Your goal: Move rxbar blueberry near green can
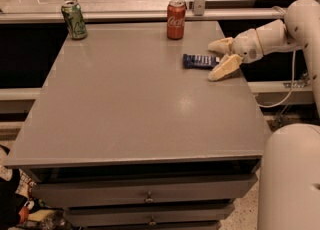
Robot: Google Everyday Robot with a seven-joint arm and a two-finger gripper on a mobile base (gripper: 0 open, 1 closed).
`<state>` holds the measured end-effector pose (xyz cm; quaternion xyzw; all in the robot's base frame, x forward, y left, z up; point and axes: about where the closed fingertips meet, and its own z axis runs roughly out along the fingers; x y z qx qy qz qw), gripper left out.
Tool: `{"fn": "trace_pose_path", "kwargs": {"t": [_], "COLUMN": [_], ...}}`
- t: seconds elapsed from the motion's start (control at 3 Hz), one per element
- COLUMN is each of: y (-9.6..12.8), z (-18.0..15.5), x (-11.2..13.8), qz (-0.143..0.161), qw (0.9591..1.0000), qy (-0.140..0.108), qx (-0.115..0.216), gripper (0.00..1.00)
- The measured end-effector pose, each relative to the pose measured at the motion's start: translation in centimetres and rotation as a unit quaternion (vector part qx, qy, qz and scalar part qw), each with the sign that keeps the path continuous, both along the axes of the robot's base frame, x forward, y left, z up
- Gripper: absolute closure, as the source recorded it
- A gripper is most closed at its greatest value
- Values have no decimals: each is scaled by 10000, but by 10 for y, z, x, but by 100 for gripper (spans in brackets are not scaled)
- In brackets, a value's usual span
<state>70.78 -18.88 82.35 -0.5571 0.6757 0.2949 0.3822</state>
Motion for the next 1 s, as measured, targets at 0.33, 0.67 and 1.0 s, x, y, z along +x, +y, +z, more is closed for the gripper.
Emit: {"fn": "trace_pose_path", "kwargs": {"t": [0.33, 0.67, 1.0], "y": [0, 0, 0], "z": [2, 8, 8], "x": [0, 0, 0], "qz": [0, 0, 0], "qw": [10000, 10000, 10000], "qy": [0, 0, 0], "qx": [0, 1, 1], "gripper": [96, 100, 100]}}
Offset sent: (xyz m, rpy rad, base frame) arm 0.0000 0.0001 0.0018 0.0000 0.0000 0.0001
